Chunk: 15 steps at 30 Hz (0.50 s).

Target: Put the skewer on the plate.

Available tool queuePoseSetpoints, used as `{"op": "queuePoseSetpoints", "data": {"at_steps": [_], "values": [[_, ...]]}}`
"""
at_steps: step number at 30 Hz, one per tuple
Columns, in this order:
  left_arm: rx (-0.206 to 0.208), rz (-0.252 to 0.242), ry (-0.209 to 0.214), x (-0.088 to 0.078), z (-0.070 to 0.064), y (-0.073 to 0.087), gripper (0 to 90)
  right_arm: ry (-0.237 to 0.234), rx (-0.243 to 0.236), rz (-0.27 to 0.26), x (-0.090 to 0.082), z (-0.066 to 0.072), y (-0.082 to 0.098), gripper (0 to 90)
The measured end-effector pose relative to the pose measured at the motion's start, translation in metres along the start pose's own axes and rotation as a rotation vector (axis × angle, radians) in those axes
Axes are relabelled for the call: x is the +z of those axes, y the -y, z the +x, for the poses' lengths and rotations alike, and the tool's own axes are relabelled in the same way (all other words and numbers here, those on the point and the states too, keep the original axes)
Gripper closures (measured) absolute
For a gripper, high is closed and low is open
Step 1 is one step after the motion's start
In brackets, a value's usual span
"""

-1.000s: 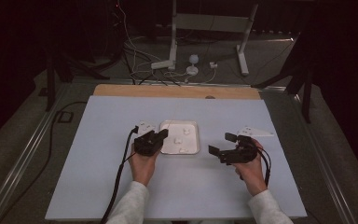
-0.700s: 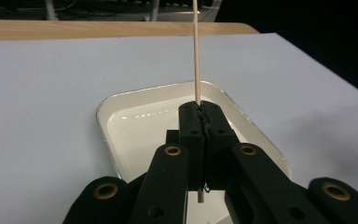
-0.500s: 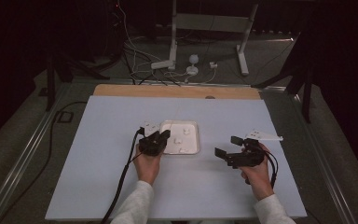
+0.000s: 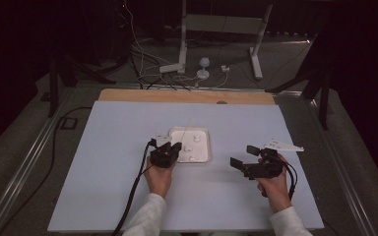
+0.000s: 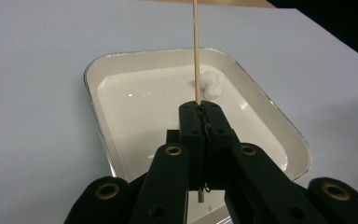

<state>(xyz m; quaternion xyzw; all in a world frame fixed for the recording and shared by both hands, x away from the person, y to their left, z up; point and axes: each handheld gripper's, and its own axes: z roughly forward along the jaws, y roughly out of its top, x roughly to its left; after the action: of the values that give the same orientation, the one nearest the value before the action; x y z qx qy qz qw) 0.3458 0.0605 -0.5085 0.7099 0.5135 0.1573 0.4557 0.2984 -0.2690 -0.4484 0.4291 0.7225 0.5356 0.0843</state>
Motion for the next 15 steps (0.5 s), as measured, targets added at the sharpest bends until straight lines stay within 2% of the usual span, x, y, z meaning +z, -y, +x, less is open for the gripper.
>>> {"op": "queuePoseSetpoints", "data": {"at_steps": [8,12,14,15], "values": [[-0.006,0.037,-0.038,0.005,0.0,0.006,89.4,0.007,0.001,-0.015,-0.009,-0.001,0.001,0.0],[-0.015,0.043,-0.042,0.007,0.0,0.008,88.5,0.012,0.003,-0.019,-0.012,-0.002,0.001,0.0],[-0.019,0.056,-0.043,0.008,-0.001,0.009,83.1,0.011,0.003,-0.02,-0.012,-0.002,0.001,0.0],[-0.025,0.054,-0.036,0.009,-0.001,0.009,76.2,0.011,0.003,-0.019,-0.012,-0.002,0.002,0.0]]}}
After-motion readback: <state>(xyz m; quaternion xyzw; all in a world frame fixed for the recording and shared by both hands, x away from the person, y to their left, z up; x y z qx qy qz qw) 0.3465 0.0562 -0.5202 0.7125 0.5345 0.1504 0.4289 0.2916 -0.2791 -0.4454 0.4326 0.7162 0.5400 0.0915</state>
